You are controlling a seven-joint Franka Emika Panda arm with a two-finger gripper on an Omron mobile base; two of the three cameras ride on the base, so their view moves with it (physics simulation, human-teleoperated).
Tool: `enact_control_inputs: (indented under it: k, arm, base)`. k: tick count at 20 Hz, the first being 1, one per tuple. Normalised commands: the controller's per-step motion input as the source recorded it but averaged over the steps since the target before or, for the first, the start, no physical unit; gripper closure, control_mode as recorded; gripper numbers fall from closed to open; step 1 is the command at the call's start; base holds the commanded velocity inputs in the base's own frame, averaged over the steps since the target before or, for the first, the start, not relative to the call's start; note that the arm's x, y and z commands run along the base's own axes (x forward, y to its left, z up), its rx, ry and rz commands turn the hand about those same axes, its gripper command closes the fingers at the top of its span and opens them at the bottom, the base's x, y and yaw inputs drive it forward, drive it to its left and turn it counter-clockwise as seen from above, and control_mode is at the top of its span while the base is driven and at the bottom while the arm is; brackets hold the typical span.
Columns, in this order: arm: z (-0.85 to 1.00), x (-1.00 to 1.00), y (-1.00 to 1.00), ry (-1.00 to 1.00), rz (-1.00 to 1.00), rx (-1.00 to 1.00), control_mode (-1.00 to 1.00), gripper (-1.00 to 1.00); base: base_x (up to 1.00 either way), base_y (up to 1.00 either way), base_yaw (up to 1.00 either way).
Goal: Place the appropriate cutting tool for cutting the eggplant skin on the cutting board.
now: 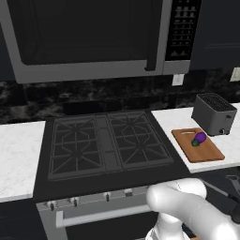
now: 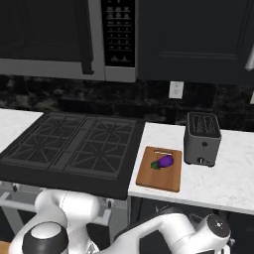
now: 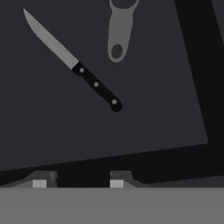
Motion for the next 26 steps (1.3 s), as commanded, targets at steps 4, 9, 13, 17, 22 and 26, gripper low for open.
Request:
enact_control_inputs:
  k: [4, 9, 13, 17, 22, 26]
  arm:
    - [-0.70, -0.63, 0.00, 0.03, 0.00, -0.12, -1.00, -1.00]
    - [-0.73, -0.66, 0.00, 0.07, 0.00, -0.12, -1.00, -1.00]
    - [-0.58, -0.67, 0.00, 0.11, 0.00, -0.09, -1.00, -1.00]
    - [0.16, -0.25, 0.02, 0.08, 0.00, 0.01, -1.00, -1.00]
    - [0.69, 0.53, 0.42, 0.03, 0.00, 0.10, -1.00, -1.00]
    - [0.26, 1.00, 0.31, 0.00, 0.00, 0.19, -1.00, -1.00]
  base:
    - [0.00, 0.00, 0.00]
    - [0.00, 0.00, 0.00]
    - [0.00, 0.00, 0.00]
    - [0.00, 0.00, 0.00]
    - [0.00, 0.00, 0.00]
    - [0.00, 0.00, 0.00]
